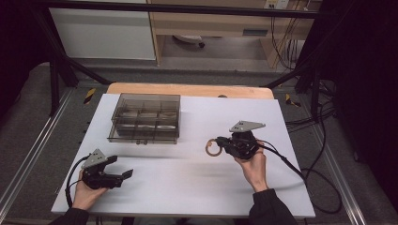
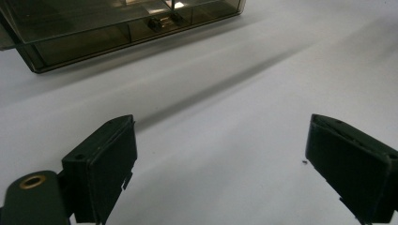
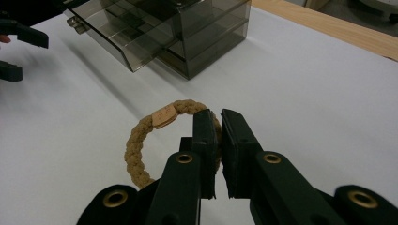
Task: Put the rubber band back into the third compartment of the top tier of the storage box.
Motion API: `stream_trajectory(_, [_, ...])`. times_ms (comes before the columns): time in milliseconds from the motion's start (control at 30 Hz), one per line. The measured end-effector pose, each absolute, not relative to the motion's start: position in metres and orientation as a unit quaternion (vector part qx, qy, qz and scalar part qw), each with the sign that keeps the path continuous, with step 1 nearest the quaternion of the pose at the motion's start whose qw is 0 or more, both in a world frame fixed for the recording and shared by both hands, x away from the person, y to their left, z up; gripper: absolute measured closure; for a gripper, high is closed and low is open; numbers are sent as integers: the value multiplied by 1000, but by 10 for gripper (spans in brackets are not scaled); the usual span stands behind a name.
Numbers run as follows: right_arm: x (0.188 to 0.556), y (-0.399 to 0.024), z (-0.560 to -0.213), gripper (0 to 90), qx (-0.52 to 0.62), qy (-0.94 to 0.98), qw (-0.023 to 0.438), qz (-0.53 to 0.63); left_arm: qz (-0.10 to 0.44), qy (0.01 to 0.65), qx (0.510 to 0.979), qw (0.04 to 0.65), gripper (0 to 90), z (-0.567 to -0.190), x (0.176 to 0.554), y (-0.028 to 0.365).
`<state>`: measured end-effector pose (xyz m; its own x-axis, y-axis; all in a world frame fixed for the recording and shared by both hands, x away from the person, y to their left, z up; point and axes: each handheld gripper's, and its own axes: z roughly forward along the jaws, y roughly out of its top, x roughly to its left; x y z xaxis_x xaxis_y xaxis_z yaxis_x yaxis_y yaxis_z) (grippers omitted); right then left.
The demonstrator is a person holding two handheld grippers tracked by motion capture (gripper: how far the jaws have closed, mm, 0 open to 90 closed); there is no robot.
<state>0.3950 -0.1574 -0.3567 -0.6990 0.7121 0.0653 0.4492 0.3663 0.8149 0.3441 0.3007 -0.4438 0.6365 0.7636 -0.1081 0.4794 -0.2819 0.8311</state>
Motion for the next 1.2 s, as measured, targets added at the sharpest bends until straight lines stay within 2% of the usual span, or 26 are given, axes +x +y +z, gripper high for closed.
stream_trajectory(1200, [415, -94, -338, 847, 336, 811, 147, 456, 157, 396, 785, 449, 91, -444, 344, 301])
